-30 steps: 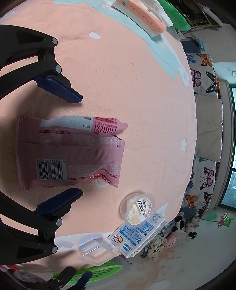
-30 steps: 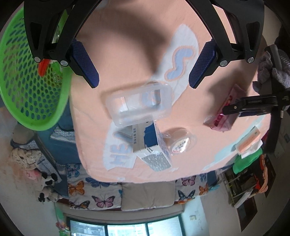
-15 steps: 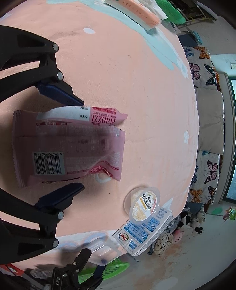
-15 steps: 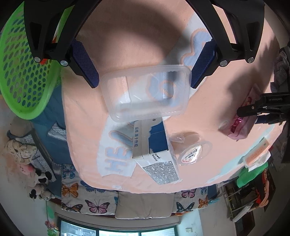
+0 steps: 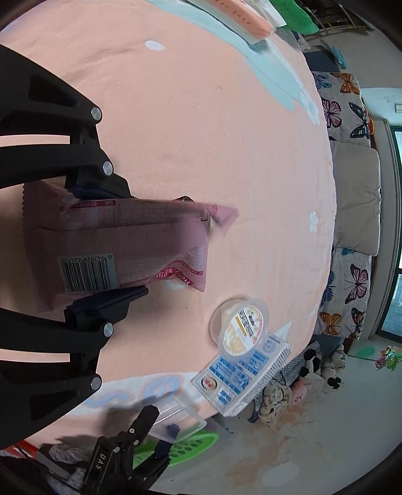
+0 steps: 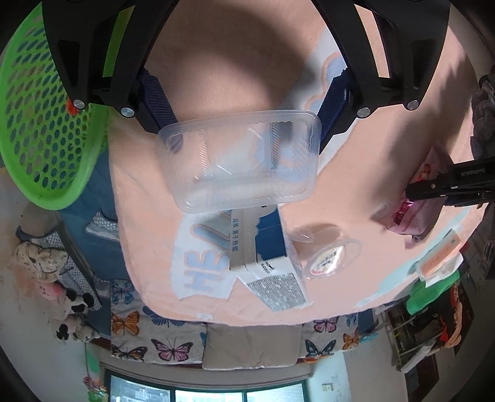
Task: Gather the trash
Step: 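Grasp the pink snack package with the left gripper while the right grasps the clear tray, then carry the pink package and clear tray to the basket and release both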
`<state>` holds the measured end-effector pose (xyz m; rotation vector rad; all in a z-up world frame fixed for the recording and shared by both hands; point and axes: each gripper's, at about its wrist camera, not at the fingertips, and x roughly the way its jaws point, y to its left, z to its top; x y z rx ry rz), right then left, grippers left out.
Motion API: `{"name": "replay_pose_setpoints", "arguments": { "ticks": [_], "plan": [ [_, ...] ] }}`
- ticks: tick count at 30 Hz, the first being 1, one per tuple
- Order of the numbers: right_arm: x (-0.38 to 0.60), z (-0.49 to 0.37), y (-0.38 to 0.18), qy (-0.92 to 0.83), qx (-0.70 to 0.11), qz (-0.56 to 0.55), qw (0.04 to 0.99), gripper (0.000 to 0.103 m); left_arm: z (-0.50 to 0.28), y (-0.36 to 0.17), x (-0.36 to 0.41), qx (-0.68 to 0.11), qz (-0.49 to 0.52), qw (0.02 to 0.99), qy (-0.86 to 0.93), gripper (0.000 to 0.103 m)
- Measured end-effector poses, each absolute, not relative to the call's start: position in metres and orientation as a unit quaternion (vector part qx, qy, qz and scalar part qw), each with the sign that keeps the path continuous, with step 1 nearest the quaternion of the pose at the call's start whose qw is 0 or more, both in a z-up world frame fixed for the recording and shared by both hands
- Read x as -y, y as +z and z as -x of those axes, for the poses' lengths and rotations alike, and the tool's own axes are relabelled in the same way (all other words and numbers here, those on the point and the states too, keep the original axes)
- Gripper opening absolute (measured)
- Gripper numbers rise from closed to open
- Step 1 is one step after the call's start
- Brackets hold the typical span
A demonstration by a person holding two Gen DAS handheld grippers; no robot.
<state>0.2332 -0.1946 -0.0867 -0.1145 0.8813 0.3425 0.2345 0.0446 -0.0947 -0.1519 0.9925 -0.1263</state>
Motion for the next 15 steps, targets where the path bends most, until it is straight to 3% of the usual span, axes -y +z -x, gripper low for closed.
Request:
{"name": "replay_pose_setpoints", "arguments": {
  "ticks": [15],
  "plan": [
    [0.225,-0.186,-0.061,0.148,-0.394,0.017,0.907,0.083,-0.197,-0.044,-0.008,-0.428,0.063,0.894,-0.120,0.043]
  ]
}}
